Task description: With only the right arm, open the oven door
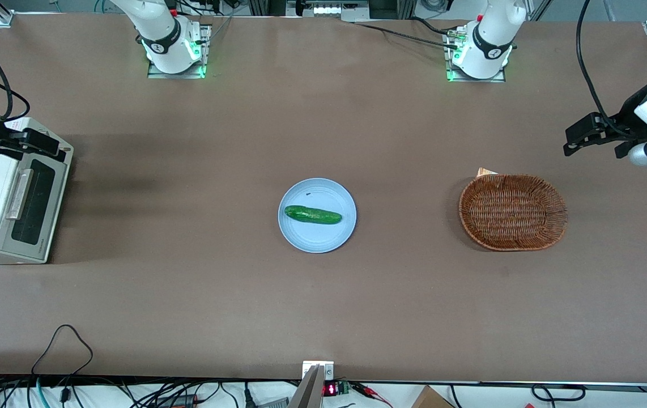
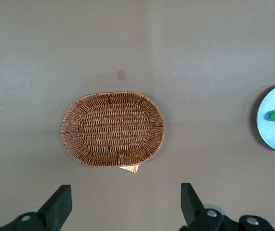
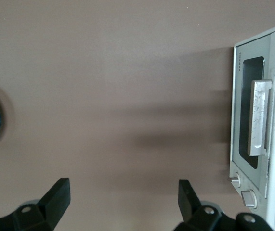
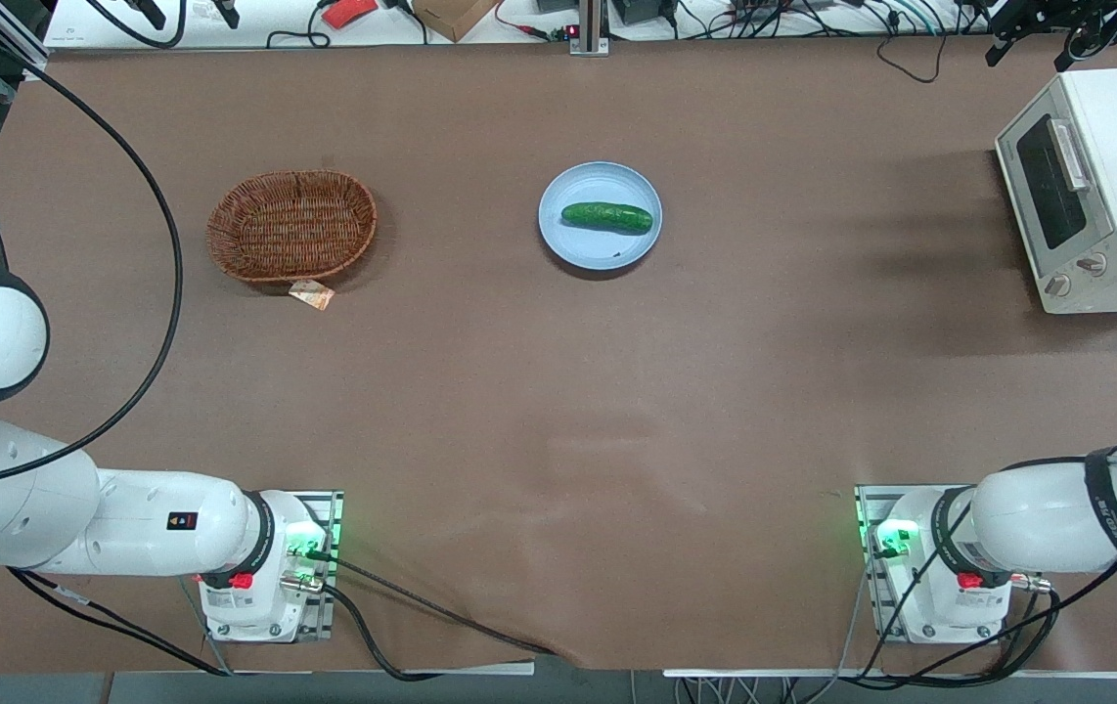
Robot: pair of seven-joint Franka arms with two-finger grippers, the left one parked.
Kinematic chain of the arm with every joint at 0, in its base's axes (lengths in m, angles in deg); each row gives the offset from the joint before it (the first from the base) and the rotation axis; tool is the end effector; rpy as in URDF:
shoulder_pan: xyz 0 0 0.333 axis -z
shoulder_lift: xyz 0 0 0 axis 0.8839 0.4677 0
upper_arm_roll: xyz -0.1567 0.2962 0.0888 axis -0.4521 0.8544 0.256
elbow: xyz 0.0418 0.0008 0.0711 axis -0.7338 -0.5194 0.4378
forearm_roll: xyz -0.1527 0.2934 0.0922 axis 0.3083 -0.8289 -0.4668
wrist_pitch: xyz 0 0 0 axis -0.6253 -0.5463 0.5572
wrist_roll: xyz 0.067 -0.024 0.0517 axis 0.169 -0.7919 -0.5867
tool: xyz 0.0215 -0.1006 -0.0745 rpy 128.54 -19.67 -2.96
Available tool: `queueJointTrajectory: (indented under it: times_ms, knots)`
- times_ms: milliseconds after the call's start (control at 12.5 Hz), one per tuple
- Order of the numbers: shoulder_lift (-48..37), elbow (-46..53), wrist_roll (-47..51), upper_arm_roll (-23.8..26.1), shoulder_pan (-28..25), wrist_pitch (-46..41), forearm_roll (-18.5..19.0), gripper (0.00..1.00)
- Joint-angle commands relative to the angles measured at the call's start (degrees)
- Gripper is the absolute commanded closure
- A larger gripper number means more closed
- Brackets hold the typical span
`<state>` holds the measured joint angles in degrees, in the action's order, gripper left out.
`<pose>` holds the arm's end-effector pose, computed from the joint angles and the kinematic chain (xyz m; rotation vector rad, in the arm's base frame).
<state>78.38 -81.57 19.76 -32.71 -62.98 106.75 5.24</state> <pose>0.5231 -0.0352 0.5689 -3.0695 0.0878 0.0875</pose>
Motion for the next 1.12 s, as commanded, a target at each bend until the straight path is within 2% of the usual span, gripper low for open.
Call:
queueJointTrajectory:
  times_ms: [0,800,880,960,1040]
  knots:
    - [0.66,1.55,-0.35,0.24,0.25,-1.68,0.72,0.01]
    - [0.48,1.55,0.0,0.24,0.34,-4.24,0.63,0.01]
    - [0.48,1.55,0.0,0.24,0.34,-3.97,0.63,0.05]
    - [0.48,1.55,0.08,0.24,0.34,-3.88,0.63,0.24]
    - [0.48,1.55,0.08,0.24,0.34,-3.97,0.63,0.57]
